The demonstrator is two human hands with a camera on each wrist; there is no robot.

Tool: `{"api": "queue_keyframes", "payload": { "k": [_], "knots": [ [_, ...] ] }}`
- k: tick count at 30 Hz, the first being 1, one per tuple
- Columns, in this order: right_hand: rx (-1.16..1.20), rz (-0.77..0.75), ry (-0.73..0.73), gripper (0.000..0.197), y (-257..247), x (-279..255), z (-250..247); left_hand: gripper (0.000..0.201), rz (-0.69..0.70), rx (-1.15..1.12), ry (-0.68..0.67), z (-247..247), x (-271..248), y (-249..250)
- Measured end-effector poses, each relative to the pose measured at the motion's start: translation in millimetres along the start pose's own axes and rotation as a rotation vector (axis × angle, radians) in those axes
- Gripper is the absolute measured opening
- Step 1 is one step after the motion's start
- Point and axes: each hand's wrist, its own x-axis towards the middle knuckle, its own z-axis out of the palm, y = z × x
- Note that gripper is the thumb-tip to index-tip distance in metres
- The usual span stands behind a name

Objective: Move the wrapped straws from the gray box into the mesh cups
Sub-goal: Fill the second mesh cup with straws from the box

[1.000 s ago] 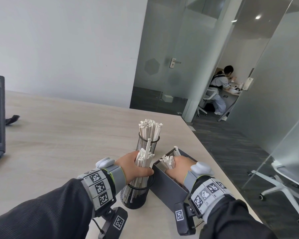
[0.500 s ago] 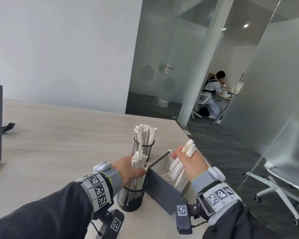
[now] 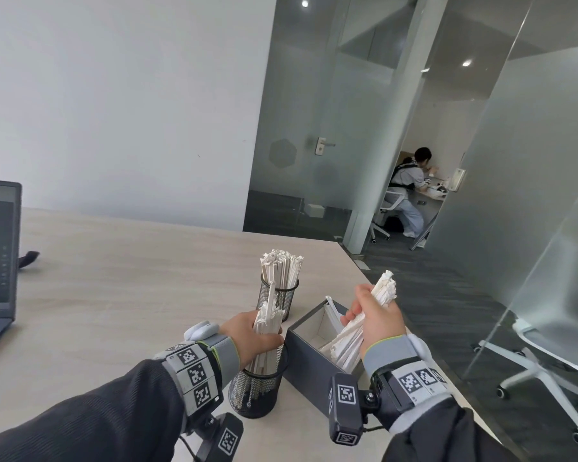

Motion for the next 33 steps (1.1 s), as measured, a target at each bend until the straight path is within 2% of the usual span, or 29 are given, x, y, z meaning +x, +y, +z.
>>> {"api": "queue_keyframes", "payload": {
  "k": [3, 6, 10, 16, 18, 22, 25, 29, 30, 33],
  "knots": [
    [0.035, -0.066, 0.053, 0.008, -10.7, 2.3, 1.6, 0.029, -0.006, -0.021, -0.035, -0.9, -1.0, 0.4],
    [0.184, -0.078, 0.086, 0.003, -27.7, 0.5, 6.7, 0.017, -0.001, -0.084, -0.048, -5.0, -3.6, 3.3],
    [0.51, 0.02, -0.009, 0.01, -40.1, -10.6, 27.2, 0.014, -0.003, -0.184, -0.025, -11.4, -5.6, 4.6],
    [0.556, 0.221, -0.17, 0.02, -15.5, -33.7, 53.2, 0.008, -0.045, -0.287, -0.022, -10.0, -2.4, -1.7],
    [0.58, 0.244, -0.184, 0.02, -6.3, -35.9, 58.5, 0.014, -0.053, -0.361, -0.006, -12.7, -5.5, -0.6],
    [0.573, 0.226, -0.186, 0.019, 6.4, -33.6, 64.8, 0.037, -0.039, -0.513, -0.034, -20.3, -13.8, 5.7],
    [0.528, 0.187, -0.195, 0.018, 16.1, -32.1, 72.4, 0.045, 0.001, -0.556, -0.103, -24.2, -17.5, 4.0],
    [0.429, 0.148, -0.21, 0.019, 24.0, -34.8, 80.9, 0.086, 0.03, -0.303, -0.195, -24.3, -16.4, -2.9],
    [0.402, 0.14, -0.221, 0.02, 25.2, -36.1, 82.4, 0.091, 0.021, -0.213, -0.202, -24.4, -16.7, -2.6],
    [0.307, 0.13, -0.263, 0.027, 25.0, -41.4, 84.9, 0.074, 0.011, -0.026, -0.149, -24.2, -21.6, 5.2]
  ]
}}
